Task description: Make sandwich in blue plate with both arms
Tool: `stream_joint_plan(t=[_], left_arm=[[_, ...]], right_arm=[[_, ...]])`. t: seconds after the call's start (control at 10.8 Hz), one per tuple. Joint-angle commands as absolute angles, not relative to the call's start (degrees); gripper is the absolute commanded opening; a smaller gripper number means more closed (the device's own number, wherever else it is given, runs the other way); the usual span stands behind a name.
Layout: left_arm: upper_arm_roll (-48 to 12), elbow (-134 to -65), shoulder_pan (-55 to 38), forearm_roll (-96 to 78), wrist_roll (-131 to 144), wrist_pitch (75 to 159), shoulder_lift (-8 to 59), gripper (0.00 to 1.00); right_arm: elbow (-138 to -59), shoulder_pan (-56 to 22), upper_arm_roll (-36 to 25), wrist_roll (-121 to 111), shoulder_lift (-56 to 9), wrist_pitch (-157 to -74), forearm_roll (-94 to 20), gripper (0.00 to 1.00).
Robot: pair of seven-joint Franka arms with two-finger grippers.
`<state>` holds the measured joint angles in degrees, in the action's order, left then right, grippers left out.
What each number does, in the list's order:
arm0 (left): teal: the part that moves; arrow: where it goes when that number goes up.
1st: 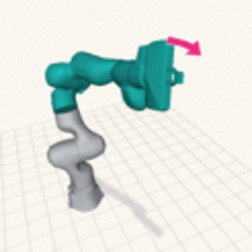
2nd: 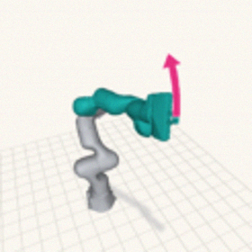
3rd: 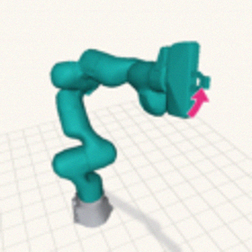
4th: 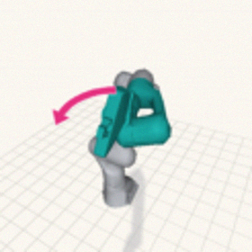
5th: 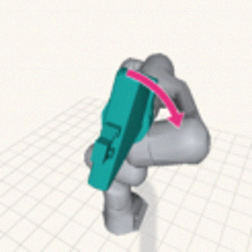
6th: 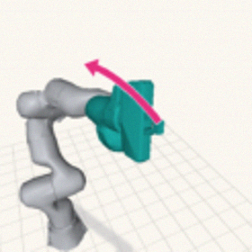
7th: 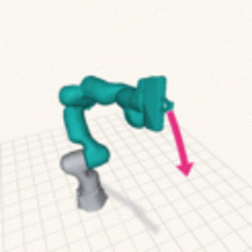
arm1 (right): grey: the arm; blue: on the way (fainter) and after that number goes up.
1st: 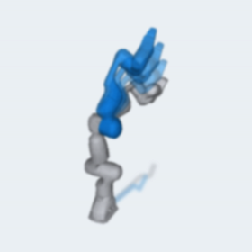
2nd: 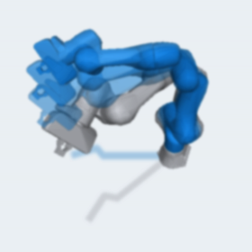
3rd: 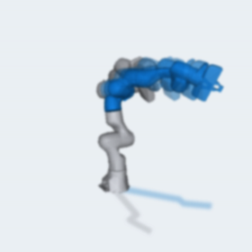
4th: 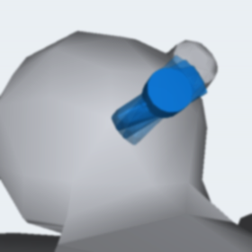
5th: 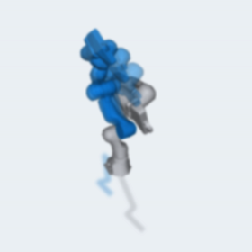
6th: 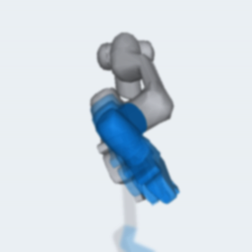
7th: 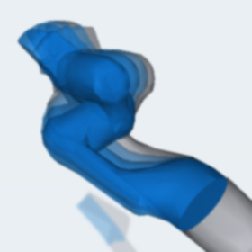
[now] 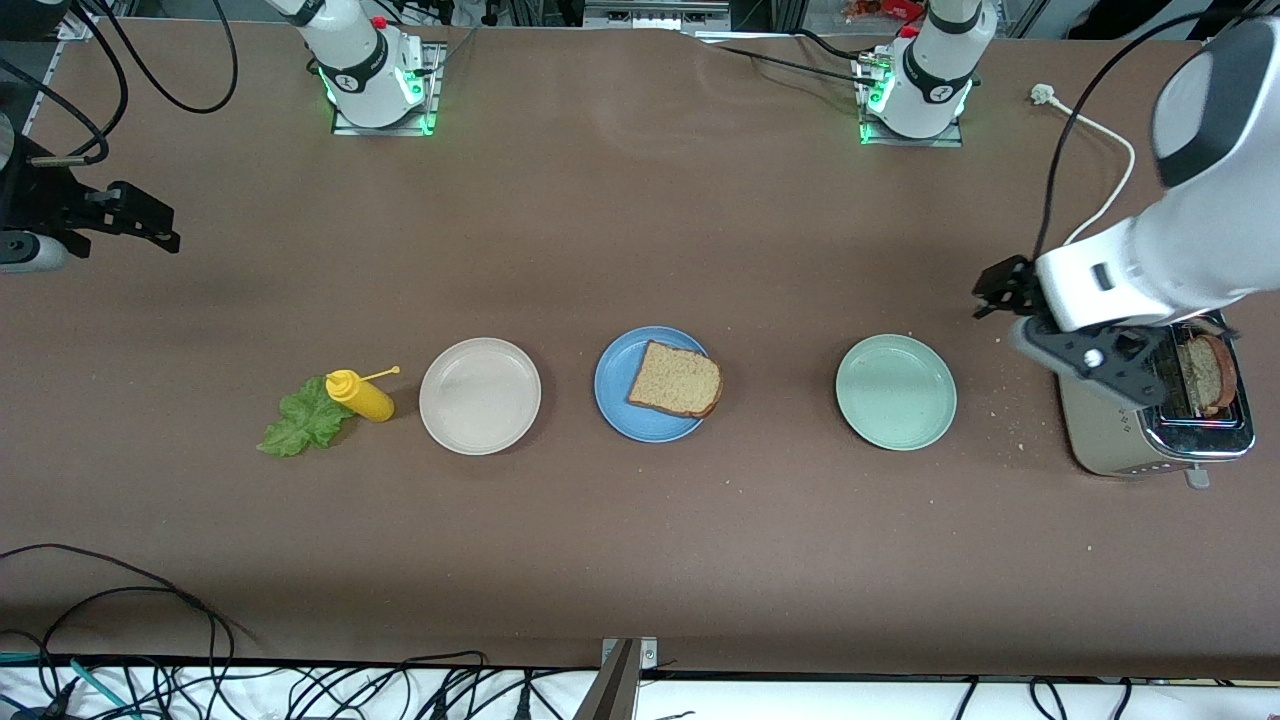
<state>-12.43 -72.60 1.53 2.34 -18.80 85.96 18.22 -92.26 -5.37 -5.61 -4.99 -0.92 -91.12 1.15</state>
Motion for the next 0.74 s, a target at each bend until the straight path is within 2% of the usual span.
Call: stream_joint_plan(t=[0.0, 0.09, 0.28, 0.46, 0.65], left_arm=[[-0.82, -81.87, -6.4, 5.97, -17.41, 86.4, 6.54, 1.0], [-0.7, -85.83, -5.72, 3.19, -14.36, 86.83, 3.63, 1.0], [-1.57, -89.28, -4.75, 0.97, -7.24, 87.1, 0.8, 1.0], [-6.13, -89.65, -1.68, 1.32, -5.98, 87.01, 0.61, 1.0], [-6.33, -88.68, -1.5, 0.97, -5.98, 86.57, 2.02, 1.0]], right_arm=[[-91.23, -5.27, -5.62, -4.57, -1.05, -90.26, 1.32, 1.0], [-91.23, -5.27, -5.62, -4.31, -1.05, -90.26, 1.23, 1.0], [-91.23, -5.36, -5.62, -4.22, -1.05, -90.61, 1.32, 1.0], [-91.32, -4.49, -6.06, -4.13, -2.19, -90.61, 1.32, 1.0], [-91.23, -4.13, -6.33, -4.22, -2.2, -90.88, -0.86, 1.0]])
